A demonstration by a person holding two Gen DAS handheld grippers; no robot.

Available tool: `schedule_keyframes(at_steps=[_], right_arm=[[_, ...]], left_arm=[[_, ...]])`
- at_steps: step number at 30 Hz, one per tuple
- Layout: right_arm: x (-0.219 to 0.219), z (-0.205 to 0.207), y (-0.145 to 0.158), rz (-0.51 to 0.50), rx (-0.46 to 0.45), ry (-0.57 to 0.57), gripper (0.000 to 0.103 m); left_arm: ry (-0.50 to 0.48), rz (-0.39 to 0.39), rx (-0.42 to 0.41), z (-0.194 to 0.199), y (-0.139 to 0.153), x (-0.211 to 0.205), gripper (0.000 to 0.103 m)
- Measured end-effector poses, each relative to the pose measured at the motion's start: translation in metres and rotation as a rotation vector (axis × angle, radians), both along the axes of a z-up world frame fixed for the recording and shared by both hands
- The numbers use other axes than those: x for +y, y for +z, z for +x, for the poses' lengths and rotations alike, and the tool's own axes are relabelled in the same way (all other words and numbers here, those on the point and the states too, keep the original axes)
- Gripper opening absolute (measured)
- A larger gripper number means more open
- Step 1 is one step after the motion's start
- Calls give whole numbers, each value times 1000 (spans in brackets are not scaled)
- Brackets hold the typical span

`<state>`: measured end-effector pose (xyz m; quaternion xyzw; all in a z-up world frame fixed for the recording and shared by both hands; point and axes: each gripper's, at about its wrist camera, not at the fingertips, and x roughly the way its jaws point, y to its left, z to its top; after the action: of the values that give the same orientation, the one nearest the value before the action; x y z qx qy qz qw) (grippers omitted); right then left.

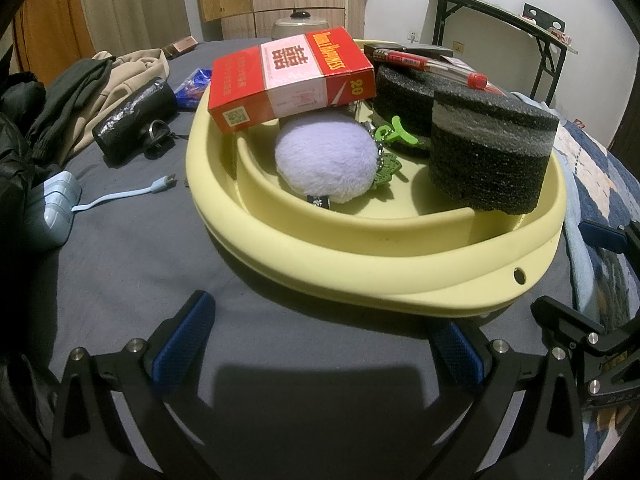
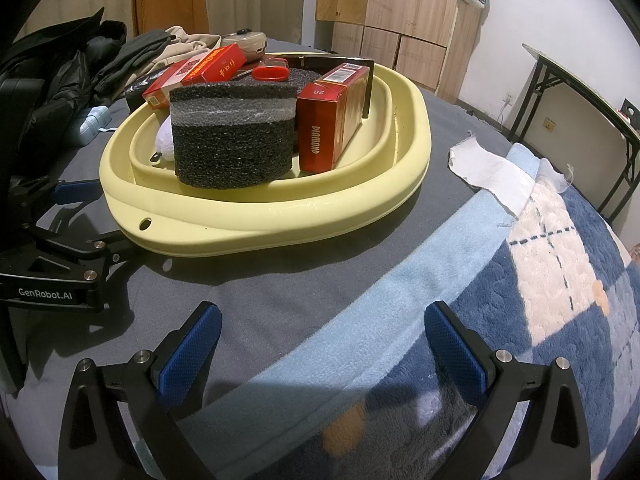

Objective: Organize rigid objects

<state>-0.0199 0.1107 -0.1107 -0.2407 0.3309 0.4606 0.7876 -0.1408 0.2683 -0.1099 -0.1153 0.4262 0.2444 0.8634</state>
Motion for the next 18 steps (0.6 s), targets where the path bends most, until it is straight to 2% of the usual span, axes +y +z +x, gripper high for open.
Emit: schedule_keyframes(at_steps=[18], right_arm=[[0,1,0,0,0,0,103]], left_arm=[[0,0,0,0,0,0,103]])
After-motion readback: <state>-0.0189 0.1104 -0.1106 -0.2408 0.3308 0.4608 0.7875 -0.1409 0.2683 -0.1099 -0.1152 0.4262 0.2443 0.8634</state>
